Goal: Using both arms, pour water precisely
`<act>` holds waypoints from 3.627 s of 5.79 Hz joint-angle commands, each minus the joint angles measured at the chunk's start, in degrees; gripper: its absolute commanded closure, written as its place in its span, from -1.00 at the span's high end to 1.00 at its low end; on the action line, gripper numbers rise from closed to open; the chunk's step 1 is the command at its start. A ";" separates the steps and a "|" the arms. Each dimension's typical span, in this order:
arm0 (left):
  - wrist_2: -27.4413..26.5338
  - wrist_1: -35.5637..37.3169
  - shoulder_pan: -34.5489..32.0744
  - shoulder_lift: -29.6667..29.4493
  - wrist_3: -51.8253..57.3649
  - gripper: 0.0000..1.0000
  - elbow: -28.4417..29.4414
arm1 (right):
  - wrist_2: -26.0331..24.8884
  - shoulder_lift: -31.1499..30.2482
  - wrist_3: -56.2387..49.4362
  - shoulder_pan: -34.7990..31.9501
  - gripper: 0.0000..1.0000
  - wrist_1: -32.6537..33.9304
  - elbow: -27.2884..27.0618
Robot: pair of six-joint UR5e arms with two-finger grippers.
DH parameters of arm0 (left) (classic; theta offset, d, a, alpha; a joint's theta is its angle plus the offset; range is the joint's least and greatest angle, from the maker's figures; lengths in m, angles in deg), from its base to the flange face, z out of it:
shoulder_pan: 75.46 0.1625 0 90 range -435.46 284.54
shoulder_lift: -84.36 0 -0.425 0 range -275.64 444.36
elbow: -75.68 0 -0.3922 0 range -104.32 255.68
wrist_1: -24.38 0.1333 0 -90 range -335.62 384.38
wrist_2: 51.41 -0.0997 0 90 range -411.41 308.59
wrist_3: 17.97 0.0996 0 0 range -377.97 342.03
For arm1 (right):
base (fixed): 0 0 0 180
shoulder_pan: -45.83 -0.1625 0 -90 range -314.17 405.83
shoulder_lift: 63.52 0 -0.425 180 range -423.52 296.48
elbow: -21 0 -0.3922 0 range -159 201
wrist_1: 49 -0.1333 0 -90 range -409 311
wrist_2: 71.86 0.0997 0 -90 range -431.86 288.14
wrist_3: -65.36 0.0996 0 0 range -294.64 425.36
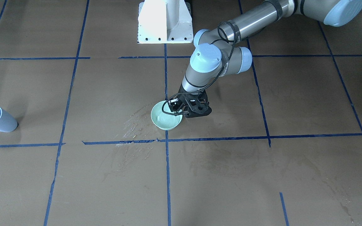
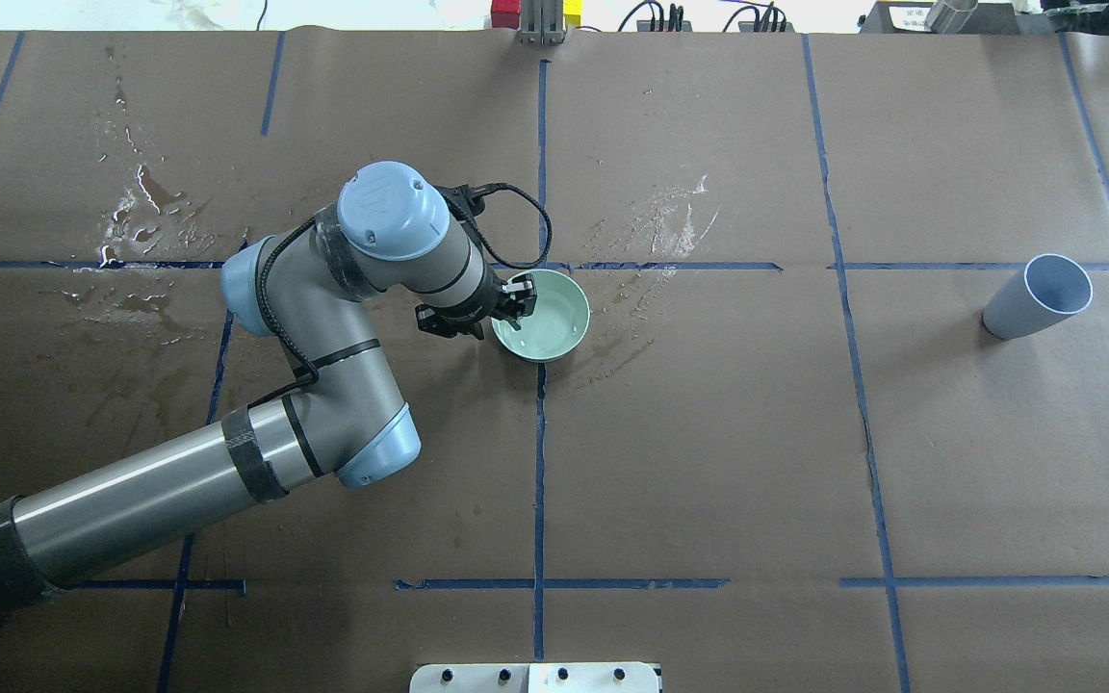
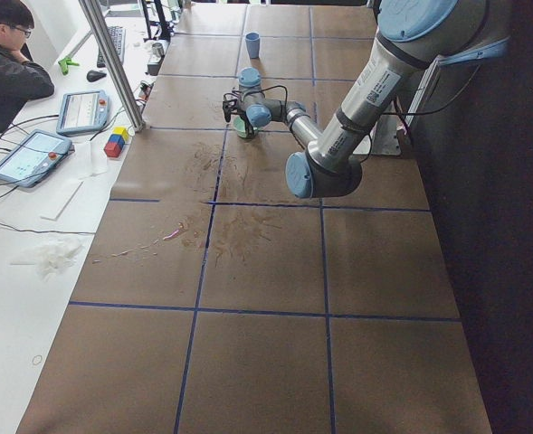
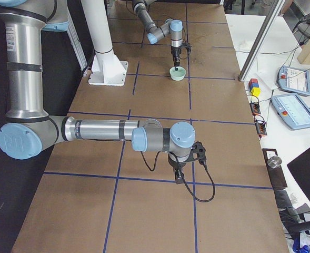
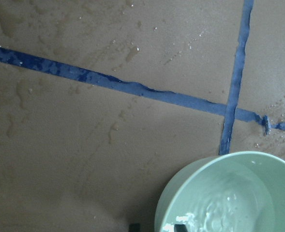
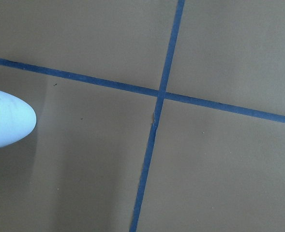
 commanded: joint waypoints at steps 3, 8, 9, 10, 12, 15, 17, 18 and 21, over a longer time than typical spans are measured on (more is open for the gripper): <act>4.11 3.74 -4.41 6.03 5.03 1.00 -7.94 | -0.18 0.00 -0.32 0.63 1.00 -0.19 -2.96; 12.04 11.05 -16.56 23.04 27.13 1.00 -23.46 | -0.44 0.01 9.63 5.98 1.00 -0.10 -13.56; 12.04 10.97 -16.56 23.13 27.05 1.00 -23.46 | -0.70 -1.22 17.78 8.95 1.00 -0.19 -18.65; 11.95 10.97 -16.56 23.21 26.96 1.00 -23.37 | -1.23 -2.97 24.04 11.51 1.00 -3.93 -21.66; 11.95 10.88 -16.56 23.21 26.96 1.00 -23.37 | -11.43 -12.08 44.90 22.71 1.00 -30.90 -21.52; 11.95 10.88 -16.56 23.30 26.87 1.00 -23.28 | -33.32 -19.84 60.98 39.60 1.00 -50.41 -20.73; 11.95 10.88 -16.56 23.30 26.78 1.00 -23.37 | -44.93 -20.04 65.22 46.30 1.00 -61.40 -12.77; 11.95 10.88 -16.56 23.21 26.78 1.00 -23.37 | -49.96 -20.04 66.72 48.95 1.00 -67.19 -8.03; 11.95 10.88 -16.56 23.30 26.78 1.00 -23.37 | -66.12 -16.81 71.90 58.95 1.00 -71.03 0.51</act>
